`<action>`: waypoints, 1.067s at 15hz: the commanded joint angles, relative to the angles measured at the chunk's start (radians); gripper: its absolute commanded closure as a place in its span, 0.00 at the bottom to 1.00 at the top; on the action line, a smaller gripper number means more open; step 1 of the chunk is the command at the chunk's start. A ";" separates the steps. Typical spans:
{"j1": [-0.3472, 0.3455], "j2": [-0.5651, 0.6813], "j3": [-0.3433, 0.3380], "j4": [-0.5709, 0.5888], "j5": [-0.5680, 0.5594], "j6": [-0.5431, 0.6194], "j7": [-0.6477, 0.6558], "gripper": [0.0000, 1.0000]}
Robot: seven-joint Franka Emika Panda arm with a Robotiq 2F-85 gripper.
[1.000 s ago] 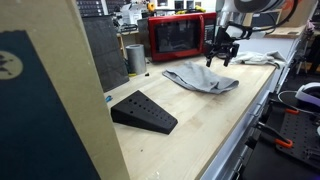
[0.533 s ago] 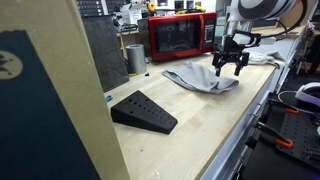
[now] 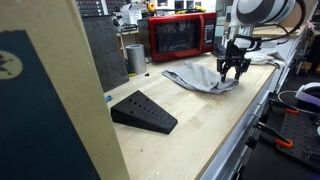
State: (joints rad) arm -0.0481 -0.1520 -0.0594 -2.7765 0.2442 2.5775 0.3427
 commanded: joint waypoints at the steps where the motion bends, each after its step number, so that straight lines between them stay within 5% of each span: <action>1: 0.009 0.028 -0.007 0.001 0.080 -0.002 -0.070 0.65; 6: 0.030 -0.004 -0.010 0.002 0.223 -0.026 -0.155 0.99; 16: 0.062 -0.129 -0.018 0.061 0.561 -0.178 -0.229 0.99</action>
State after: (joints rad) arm 0.0106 -0.2216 -0.0622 -2.7359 0.7255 2.4690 0.1343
